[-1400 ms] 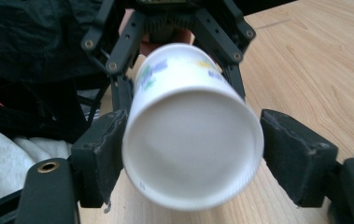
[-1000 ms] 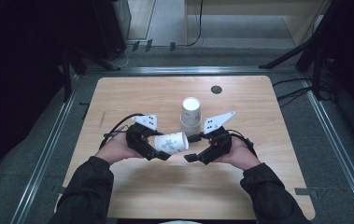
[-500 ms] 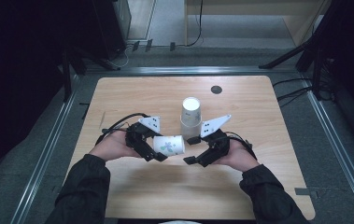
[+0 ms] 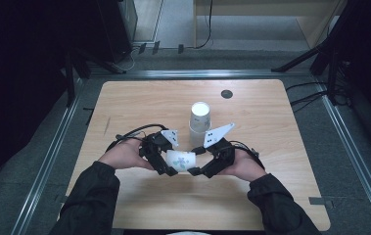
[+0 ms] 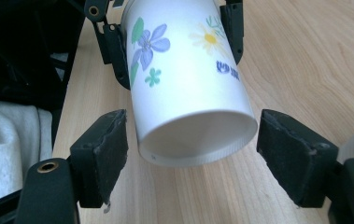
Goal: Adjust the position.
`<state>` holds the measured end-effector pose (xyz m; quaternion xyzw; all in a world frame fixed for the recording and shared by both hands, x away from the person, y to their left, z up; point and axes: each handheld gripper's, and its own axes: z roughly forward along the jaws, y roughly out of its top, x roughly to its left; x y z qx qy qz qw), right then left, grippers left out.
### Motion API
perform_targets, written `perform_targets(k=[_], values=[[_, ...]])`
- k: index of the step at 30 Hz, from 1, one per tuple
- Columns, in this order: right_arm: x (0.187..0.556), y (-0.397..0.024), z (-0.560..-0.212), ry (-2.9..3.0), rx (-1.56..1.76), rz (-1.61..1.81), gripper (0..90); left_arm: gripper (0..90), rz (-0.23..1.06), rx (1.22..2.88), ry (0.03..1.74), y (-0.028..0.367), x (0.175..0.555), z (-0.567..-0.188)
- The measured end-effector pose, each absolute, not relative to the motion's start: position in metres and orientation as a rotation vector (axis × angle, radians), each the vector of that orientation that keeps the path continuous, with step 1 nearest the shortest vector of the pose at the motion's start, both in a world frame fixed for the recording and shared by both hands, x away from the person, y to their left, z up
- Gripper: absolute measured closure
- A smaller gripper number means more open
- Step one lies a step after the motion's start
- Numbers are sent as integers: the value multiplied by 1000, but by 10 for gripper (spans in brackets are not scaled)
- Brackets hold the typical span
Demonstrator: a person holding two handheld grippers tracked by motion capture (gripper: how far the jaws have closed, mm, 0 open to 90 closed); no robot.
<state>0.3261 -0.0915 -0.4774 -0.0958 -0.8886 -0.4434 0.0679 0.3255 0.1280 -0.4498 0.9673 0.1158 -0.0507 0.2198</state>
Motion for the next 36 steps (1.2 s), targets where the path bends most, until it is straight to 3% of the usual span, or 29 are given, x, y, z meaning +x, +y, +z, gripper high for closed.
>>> perform_targets(k=[21, 29, 36], values=[[323, -78, -484, -2678, -225, -1288, 330, 234, -161, 2704, 282, 117, 322, -456], [324, -84, -479, -2678, -227, -1333, 330, 131, -144, 2629, 310, 124, 324, -452], [327, -98, -468, -2658, -261, -1397, 330, 128, -156, 2510, 360, 139, 328, -447]])
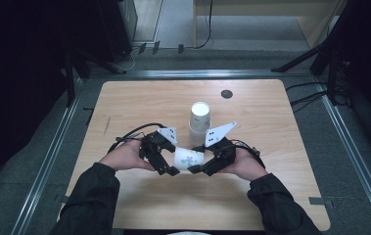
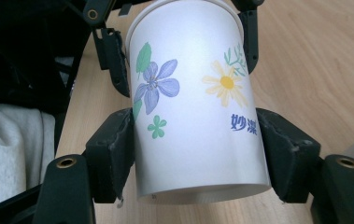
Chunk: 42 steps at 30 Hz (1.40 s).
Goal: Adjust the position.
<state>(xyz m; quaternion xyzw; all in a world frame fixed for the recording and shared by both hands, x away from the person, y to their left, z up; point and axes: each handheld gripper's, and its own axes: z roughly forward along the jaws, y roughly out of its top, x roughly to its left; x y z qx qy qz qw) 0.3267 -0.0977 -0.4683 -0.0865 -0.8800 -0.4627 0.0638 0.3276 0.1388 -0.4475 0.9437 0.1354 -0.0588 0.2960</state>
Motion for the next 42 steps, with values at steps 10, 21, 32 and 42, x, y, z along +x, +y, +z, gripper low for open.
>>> perform_targets(k=[10, 21, 32, 42], values=[[331, -112, -459, -2634, -294, -1480, 330, 129, -191, 2402, 422, 148, 328, -448], [331, -115, -456, -2613, -300, -1497, 330, 129, -224, 2256, 523, 154, 325, -452], [330, -111, -458, -2601, -291, -1481, 329, 135, -228, 2151, 514, 148, 324, -453], [330, -109, -460, -2548, -281, -1482, 329, 198, -237, 2126, 471, 147, 323, -451]])
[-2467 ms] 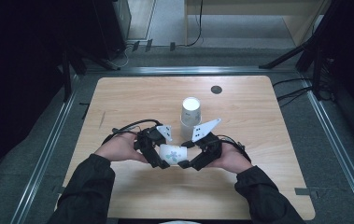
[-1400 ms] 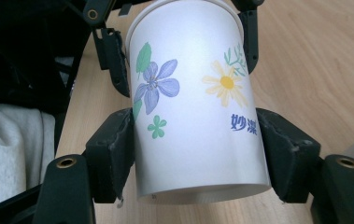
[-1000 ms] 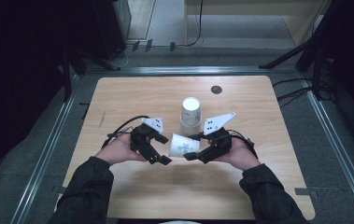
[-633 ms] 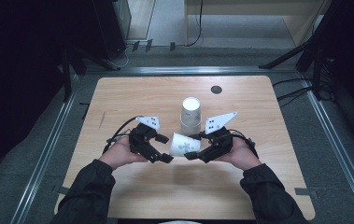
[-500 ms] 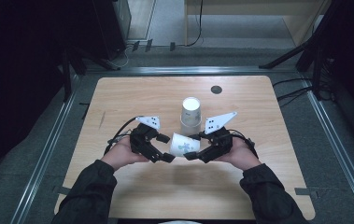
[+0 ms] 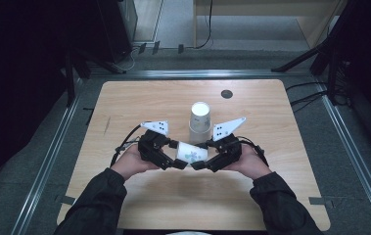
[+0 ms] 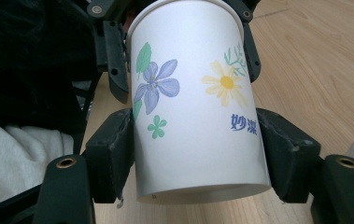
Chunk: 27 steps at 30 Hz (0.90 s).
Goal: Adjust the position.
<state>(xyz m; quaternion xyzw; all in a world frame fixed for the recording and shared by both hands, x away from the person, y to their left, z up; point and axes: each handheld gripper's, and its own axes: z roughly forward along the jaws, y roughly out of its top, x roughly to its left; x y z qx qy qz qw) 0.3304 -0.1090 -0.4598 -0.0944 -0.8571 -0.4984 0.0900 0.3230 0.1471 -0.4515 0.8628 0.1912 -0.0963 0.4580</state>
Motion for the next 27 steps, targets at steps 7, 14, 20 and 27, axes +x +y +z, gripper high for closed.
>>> perform_targets(k=[7, 14, 20, 27], values=[[331, -109, -461, -2545, -287, -1471, 329, 220, -242, 2132, 464, 148, 324, -452], [333, -108, -462, -2535, -310, -1455, 287, 227, -229, 2145, 468, 149, 324, -450], [334, -111, -461, -2560, -331, -1450, 258, 229, -199, 2170, 503, 159, 327, -441], [334, -111, -463, -2606, -339, -1429, 249, 229, -163, 2235, 485, 160, 327, -429]])
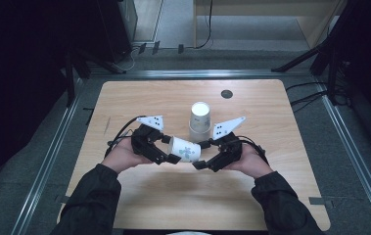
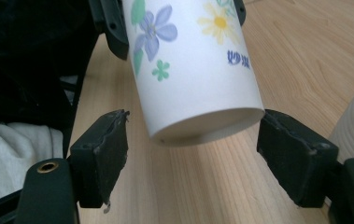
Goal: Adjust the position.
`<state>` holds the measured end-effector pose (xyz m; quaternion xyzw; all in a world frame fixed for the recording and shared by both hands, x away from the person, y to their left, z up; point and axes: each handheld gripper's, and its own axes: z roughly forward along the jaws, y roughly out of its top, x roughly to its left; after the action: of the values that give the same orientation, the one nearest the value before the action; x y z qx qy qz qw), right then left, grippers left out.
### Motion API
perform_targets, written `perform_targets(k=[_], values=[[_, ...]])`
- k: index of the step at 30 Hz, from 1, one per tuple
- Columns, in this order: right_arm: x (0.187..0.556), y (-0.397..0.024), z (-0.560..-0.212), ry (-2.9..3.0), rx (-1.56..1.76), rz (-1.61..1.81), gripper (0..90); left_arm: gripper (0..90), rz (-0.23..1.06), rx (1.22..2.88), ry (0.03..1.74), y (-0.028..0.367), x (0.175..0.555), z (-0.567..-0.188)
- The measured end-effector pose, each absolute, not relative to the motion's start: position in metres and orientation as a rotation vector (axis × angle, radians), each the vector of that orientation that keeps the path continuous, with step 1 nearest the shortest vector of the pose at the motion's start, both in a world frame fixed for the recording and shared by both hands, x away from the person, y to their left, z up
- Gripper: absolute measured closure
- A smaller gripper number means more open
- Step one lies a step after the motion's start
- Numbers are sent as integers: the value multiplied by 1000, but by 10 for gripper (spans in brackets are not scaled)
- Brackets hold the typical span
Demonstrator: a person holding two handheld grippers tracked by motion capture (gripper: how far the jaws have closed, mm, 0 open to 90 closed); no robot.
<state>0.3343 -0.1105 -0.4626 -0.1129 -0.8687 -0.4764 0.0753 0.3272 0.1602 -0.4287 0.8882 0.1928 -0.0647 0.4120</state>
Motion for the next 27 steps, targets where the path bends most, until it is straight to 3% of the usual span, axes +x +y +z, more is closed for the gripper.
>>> perform_targets(k=[27], values=[[327, -91, -480, -2682, -261, -1312, 252, 230, -125, 2572, 344, 123, 325, -423]])
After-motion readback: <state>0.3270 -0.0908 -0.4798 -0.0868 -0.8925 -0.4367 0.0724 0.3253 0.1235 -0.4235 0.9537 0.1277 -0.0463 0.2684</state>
